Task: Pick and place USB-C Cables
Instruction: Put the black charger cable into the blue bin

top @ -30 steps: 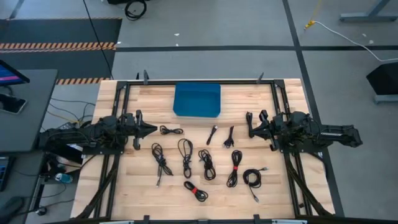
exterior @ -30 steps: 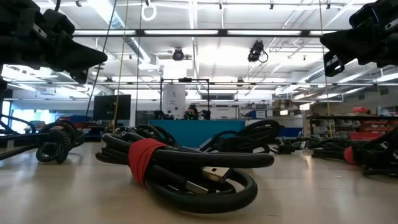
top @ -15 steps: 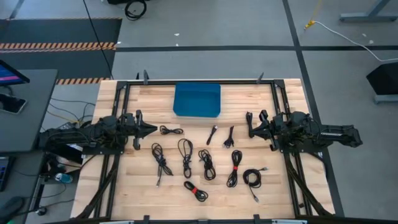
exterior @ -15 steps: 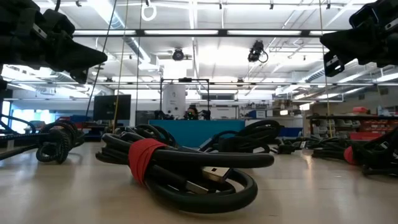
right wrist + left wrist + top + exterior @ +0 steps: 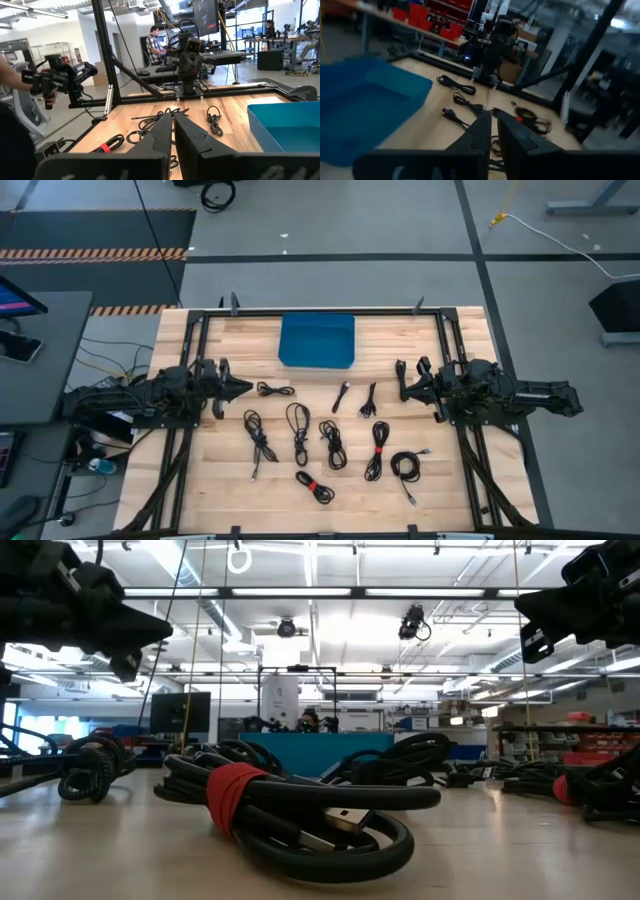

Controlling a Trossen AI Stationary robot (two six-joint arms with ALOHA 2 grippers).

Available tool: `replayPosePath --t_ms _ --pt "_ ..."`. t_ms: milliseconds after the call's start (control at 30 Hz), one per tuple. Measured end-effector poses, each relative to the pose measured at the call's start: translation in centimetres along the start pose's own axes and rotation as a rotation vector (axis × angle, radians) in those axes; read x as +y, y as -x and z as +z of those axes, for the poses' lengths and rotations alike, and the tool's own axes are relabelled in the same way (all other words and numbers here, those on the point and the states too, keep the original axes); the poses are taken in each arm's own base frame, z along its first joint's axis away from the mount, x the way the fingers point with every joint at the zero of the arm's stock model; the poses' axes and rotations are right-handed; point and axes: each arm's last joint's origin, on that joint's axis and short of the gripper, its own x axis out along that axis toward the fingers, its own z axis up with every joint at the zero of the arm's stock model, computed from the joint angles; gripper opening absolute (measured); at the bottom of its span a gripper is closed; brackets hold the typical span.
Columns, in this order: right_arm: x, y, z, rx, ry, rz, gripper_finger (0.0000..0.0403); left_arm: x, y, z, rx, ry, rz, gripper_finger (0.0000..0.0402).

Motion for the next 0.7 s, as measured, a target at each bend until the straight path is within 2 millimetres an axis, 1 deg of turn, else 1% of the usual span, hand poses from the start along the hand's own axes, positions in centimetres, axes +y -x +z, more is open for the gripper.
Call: replayPosePath --t_ms 200,400,500,600,700 --pt "0.0 0.0 0.0 -0.002 0.001 0.000 0.0026 0.0 0.0 0.1 -0.008 0.133 -0.003 0.0039" --pt "0.1 0.0 0.9 -0.092 0.024 0.010 0.0026 -0.1 0.1 1.0 -0.131 0.202 0.040 0.0039" --pt "0.3 0.2 2.1 -0.216 0.024 0.000 0.0026 -0.2 0.2 1.6 -0.209 0.214 0.044 0.0039" --pt "0.3 0.7 3.6 -0.399 -0.086 -0.061 0.0026 -0.5 0.3 2.4 -0.288 0.186 0.014 0.0039" --pt "0.3 1.2 4.6 -0.529 -0.107 -0.121 0.0026 -0.8 0.6 3.1 -0.363 0.160 -0.020 0.0039"
